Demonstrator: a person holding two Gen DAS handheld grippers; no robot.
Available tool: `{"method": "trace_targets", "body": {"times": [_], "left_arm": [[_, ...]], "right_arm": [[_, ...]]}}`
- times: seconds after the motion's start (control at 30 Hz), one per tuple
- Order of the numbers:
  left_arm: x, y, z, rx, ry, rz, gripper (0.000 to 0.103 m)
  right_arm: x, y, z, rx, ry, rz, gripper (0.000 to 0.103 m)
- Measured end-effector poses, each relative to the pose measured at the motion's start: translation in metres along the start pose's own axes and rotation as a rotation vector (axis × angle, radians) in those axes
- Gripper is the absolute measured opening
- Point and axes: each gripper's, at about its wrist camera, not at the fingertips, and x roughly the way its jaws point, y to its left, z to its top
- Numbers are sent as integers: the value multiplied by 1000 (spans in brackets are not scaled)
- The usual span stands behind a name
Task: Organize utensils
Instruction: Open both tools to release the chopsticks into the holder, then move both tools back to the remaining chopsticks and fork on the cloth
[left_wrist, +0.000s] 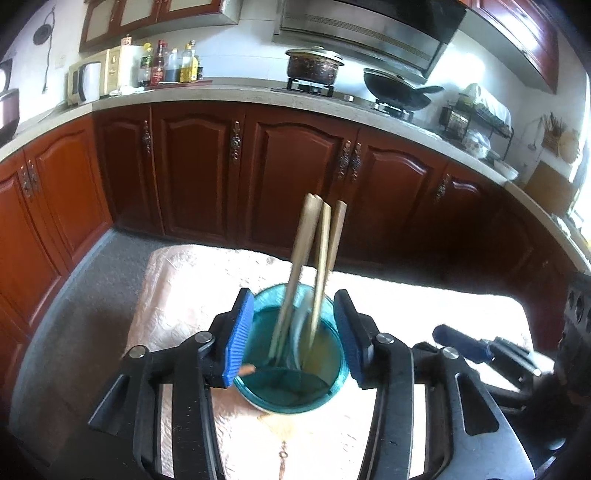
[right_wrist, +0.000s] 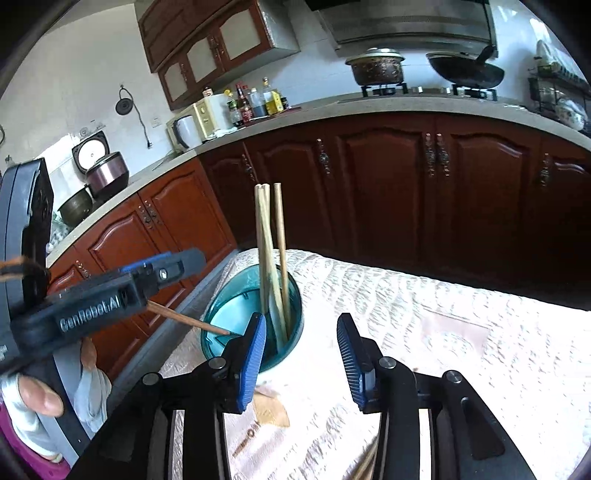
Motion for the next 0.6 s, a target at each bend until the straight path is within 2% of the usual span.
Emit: {"method": "trace_targets", "body": {"times": [0.6], "left_arm": [[-8,-63,-44,109,54,-77,59]], "right_arm": [[-54,-41,-42,66,42,-147,42]]}}
